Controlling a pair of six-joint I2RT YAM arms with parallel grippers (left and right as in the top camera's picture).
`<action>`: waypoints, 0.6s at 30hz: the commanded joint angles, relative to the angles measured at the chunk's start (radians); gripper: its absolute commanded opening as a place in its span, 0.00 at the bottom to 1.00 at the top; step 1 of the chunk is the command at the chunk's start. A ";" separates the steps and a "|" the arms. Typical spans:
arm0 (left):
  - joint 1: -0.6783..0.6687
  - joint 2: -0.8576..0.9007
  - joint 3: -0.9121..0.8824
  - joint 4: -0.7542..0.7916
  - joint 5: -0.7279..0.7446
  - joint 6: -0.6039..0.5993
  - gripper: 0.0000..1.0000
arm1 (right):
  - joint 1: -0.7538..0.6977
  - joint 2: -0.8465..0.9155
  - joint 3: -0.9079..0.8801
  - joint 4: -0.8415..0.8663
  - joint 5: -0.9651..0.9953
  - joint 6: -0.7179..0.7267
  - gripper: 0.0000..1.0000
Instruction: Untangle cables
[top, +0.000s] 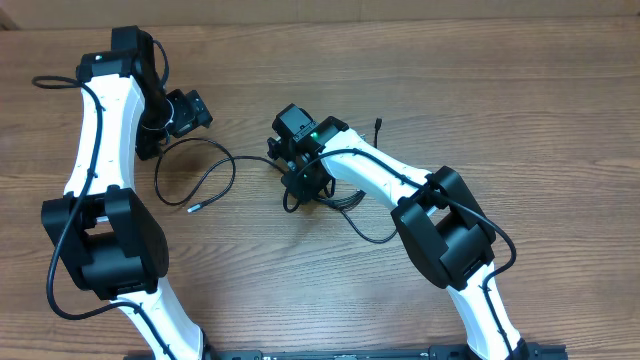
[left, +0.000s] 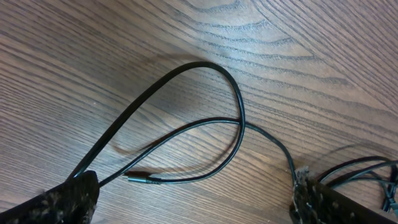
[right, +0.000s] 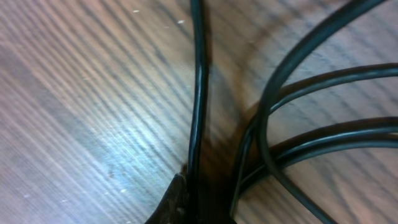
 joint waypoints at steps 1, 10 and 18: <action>-0.007 0.010 -0.001 0.000 -0.007 -0.021 1.00 | -0.001 -0.105 0.030 -0.006 -0.092 0.003 0.04; -0.007 0.010 -0.001 0.000 -0.007 -0.021 1.00 | -0.002 -0.267 0.062 -0.040 -0.097 0.003 0.04; -0.007 0.010 -0.001 0.000 -0.007 -0.021 1.00 | -0.002 -0.267 0.051 -0.080 -0.179 0.006 0.04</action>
